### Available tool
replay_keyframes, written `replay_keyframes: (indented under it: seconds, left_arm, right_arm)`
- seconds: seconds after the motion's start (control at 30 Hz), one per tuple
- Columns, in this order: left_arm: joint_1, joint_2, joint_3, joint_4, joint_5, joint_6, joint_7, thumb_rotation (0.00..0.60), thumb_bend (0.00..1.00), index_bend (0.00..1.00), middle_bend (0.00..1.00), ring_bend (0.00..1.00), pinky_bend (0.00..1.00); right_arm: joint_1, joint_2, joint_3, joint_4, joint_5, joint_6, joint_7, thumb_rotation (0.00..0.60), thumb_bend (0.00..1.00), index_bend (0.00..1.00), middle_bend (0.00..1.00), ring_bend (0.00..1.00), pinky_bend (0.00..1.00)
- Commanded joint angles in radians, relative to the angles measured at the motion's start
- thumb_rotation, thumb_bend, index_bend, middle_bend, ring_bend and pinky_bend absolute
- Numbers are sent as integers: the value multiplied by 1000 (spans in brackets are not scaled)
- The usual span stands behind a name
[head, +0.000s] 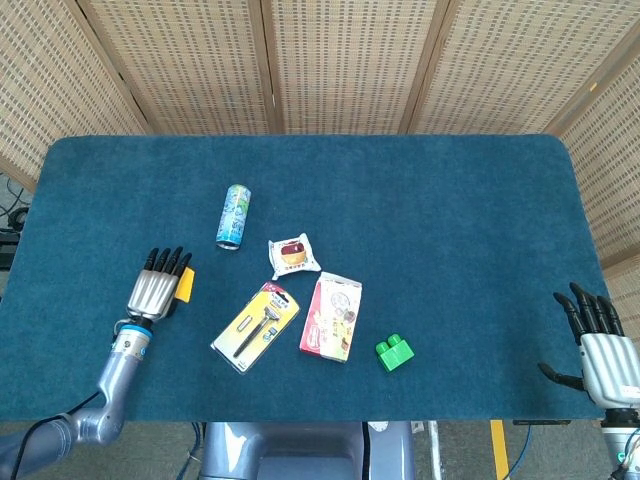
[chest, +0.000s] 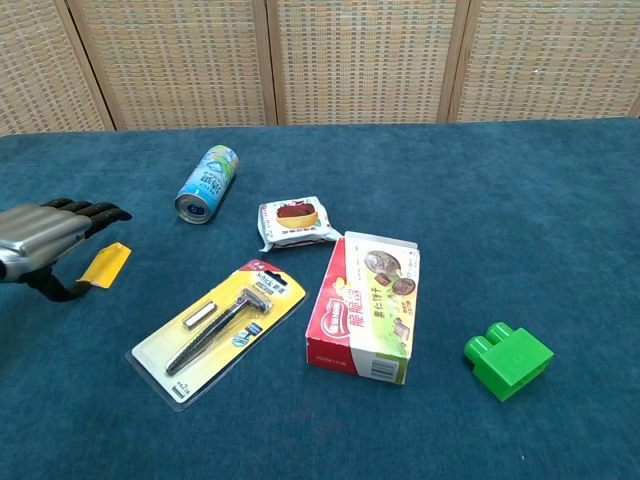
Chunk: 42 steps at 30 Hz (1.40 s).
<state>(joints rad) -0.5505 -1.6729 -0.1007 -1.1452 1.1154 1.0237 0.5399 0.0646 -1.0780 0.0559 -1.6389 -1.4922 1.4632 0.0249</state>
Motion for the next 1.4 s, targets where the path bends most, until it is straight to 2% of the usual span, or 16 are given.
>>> replay_keyframes:
  seconds: [0.03,0.13,0.2,0.4,0.6,0.9,1.4]
  left_arm:
    - [0,-2,-1,0,3,3,-3,600,424,0,0,0,0]
    - [0,-2,-1,-2,5,2,-7,600,425,57,0,0,0]
    - [1,0,0,-5,7,1,-9,600,428,161,0,0,0]
    - [4,10,2,-20,12,-1,-20,600,434,384,0,0,0]
    - [4,16,2,-28,17,2,-25,600,439,516,0,0,0]
    - [4,11,4,-21,26,4,-30,600,442,603,0,0,0]
    - [2,3,-4,10,13,-5,-28,600,457,638,0,0,0]
  right_arm:
    - [0,0,0,0,0,0,0,600,53,83,0,0,0]
    - [0,0,0,0,1,0,1,600,53,83,0,0,0]
    - [0,0,0,0,0,1,2,600,53,83,0,0,0]
    - [-1,2,0,-1,0,1,4,600,53,83,0,0,0]
    - [-1,2,0,-2,0,0,1,600,53,83,0,0,0]
    - [0,2,1,-1,1,1,3,600,53,83,0,0,0]
    - [-1,1,0,-1,1,1,3,600,53,83,0,0,0]
